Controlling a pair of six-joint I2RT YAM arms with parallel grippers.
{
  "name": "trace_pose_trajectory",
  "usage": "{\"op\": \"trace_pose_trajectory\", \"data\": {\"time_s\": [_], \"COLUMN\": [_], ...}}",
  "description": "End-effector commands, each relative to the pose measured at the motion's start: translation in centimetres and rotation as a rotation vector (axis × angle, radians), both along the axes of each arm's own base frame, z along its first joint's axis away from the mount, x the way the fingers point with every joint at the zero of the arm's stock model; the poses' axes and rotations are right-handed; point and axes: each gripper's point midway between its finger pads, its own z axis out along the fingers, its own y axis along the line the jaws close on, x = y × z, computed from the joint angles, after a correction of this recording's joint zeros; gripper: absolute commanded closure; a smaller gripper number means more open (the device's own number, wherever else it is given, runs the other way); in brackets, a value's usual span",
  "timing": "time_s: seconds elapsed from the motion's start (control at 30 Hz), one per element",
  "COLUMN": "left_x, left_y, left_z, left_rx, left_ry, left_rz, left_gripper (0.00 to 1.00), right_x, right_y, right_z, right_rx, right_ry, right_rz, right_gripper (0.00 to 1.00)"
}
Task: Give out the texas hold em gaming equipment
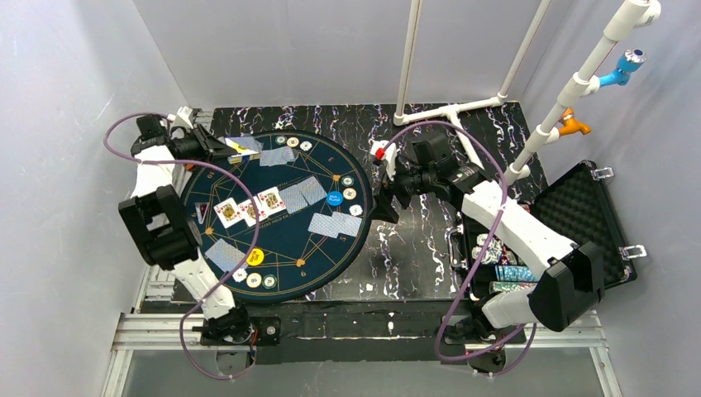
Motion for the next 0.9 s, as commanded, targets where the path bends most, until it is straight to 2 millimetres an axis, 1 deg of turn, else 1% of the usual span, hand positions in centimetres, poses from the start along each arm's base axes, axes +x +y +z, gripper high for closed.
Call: {"op": "trace_pose_trajectory", "data": {"time_s": [0.0,0.07,0.13,0.27,0.4,0.5,0.53,0.57,0.6,0.63,0.67,0.8,0.87], "left_x": [2.7,4.0,5.3,7.3,8.4,8.5,8.4,8.1,7.9,7.6,7.2,5.8,5.1], "left_y": [3.7,4.6,5.4,6.7,7.8,8.2,8.2,8.3,8.4,8.5,8.8,9.5,9.9], "left_z": [-2.7,-4.2,-5.3,-7.8,-10.1,-11.3,-11.6,-11.8,-11.8,-12.0,-12.1,-11.4,-10.4], "left_rx": [0.105,0.119,0.126,0.131,0.164,0.175,0.179,0.188,0.201,0.218,0.243,0.324,0.367], "left_ry": [0.046,0.072,0.089,0.128,0.16,0.188,0.198,0.208,0.213,0.225,0.239,0.25,0.241], "left_rz": [0.065,0.082,0.096,0.118,0.138,0.148,0.145,0.143,0.141,0.137,0.138,0.125,0.121], "left_gripper": [1.0,1.0,1.0,1.0,1.0,1.0,0.97,0.88,0.74,0.62,0.53,0.3,0.18], "right_x": [0.5,0.6,0.6,0.6,0.9,1.0,1.0,1.0,1.0,1.1,1.1,1.0,1.0], "right_y": [-1.3,-1.7,-2.1,-2.5,-2.6,-2.7,-2.7,-2.7,-2.7,-2.7,-2.7,-2.6,-2.6], "right_z": [1.2,0.6,0.1,-0.6,-0.7,-0.9,-0.9,-0.9,-0.9,-0.9,-1.0,-1.2,-1.4], "right_rx": [-0.004,-0.024,-0.042,-0.054,-0.056,-0.059,-0.061,-0.061,-0.062,-0.062,-0.062,-0.061,-0.063], "right_ry": [-0.041,-0.043,-0.039,-0.029,-0.027,-0.021,-0.02,-0.02,-0.022,-0.022,-0.021,-0.014,-0.013], "right_rz": [-0.049,-0.06,-0.065,-0.072,-0.076,-0.078,-0.078,-0.079,-0.078,-0.079,-0.078,-0.073,-0.072], "right_gripper": [0.02,0.02,0.02,0.02,0.02,0.02,0.02,0.02,0.02,0.02,0.02,0.02,0.02]}}
